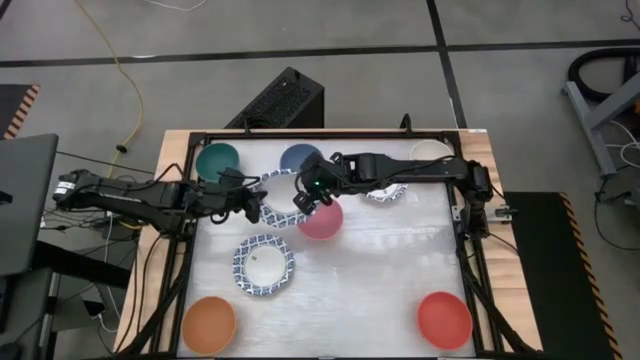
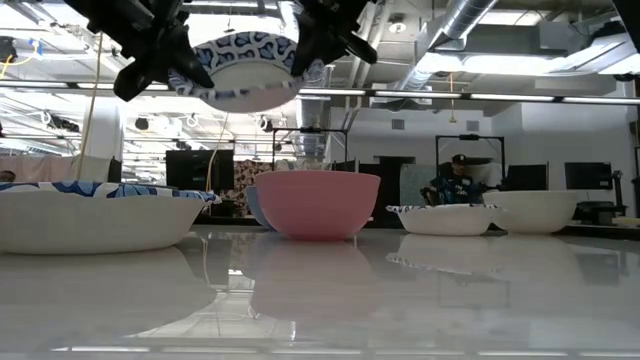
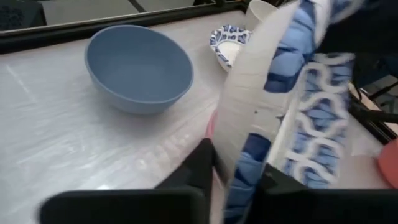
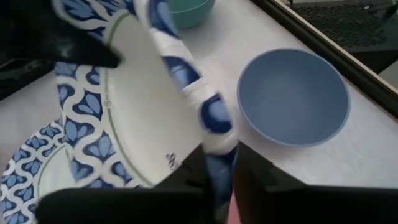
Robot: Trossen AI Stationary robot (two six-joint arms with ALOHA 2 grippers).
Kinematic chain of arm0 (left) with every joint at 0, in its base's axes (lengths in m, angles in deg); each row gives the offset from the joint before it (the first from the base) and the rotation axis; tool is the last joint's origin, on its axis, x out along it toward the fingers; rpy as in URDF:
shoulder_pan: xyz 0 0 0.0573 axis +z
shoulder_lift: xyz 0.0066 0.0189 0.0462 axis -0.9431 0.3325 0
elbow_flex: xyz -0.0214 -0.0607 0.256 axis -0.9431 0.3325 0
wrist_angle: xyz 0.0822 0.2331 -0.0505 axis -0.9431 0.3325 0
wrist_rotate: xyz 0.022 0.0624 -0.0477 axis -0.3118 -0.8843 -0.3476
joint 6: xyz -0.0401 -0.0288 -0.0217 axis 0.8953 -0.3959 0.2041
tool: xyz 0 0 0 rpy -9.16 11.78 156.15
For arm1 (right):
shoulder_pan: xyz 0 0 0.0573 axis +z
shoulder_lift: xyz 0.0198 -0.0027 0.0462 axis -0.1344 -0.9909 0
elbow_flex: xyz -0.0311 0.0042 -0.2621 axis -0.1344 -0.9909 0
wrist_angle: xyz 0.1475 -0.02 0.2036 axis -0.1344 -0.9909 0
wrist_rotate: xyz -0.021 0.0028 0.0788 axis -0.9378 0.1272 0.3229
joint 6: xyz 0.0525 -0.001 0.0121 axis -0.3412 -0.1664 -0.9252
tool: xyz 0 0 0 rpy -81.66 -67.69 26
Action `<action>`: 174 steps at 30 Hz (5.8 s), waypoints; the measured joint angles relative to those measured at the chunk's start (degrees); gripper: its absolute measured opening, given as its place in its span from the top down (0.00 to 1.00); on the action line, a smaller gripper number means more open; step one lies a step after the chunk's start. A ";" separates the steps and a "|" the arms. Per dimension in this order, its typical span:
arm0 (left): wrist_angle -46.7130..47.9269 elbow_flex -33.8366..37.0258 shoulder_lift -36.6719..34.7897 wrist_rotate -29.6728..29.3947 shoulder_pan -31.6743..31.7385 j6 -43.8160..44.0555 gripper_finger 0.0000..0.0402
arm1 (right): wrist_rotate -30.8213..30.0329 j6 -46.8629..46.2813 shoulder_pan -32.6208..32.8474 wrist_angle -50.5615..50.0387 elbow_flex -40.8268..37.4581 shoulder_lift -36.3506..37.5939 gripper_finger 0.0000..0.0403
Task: Nest bowls inside each other
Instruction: Stack the bottom right patterned white paper bowl on top of the bottom left patterned white paper bowl, then stack the patterned white paper bowl on top of the patterned white paper bowl
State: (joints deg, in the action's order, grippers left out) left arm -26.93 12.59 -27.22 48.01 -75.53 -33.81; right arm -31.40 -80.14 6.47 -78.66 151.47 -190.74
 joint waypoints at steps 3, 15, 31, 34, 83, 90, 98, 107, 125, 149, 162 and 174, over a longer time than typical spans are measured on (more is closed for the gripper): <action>0.01 0.00 0.00 0.29 -0.02 1.01 0.98 | 0.03 0.72 0.04 0.10 0.00 0.03 0.70; 13.28 -3.13 -1.92 7.40 0.37 11.70 1.00 | -0.23 5.36 -0.02 -6.04 0.00 9.38 0.43; 30.05 -7.61 -1.44 34.03 -8.02 5.42 1.00 | -0.71 4.75 0.15 -13.94 0.00 16.48 0.44; 30.45 -7.61 0.02 31.90 -8.18 3.98 1.00 | -0.67 5.15 0.15 -14.58 0.00 16.07 0.44; 29.61 -9.82 13.49 39.47 0.61 -11.77 0.37 | -4.91 8.40 0.07 -31.98 -0.02 10.17 0.45; 33.38 -10.38 11.00 39.21 0.63 -10.00 0.37 | -11.07 11.77 0.11 -33.24 -1.31 5.78 0.45; 27.17 -10.40 1.50 34.21 0.68 -6.70 0.37 | -11.88 7.24 -0.87 -27.64 -19.76 14.54 0.45; 13.94 -10.47 -7.57 31.46 0.87 -5.70 0.37 | -6.79 11.25 0.11 -6.21 -43.40 26.22 0.45; 14.15 -10.45 -8.20 30.02 1.79 -3.97 0.37 | -7.89 19.18 -2.18 4.47 -57.18 25.76 0.44; 15.31 -10.45 -8.17 27.83 1.79 -3.10 0.37 | -3.29 24.20 -3.41 15.89 -64.72 25.76 0.51; 15.28 -10.43 -8.17 23.24 1.79 3.27 0.37 | -3.29 14.04 -2.73 12.41 -60.69 26.26 0.97; 15.14 -10.43 -8.17 21.00 1.79 8.85 0.37 | -8.06 36.21 1.67 11.34 -36.37 25.90 0.99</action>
State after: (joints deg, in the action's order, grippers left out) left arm -11.79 2.17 -35.39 69.01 -73.74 -24.96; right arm -39.46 -43.92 8.14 -67.32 115.10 -164.84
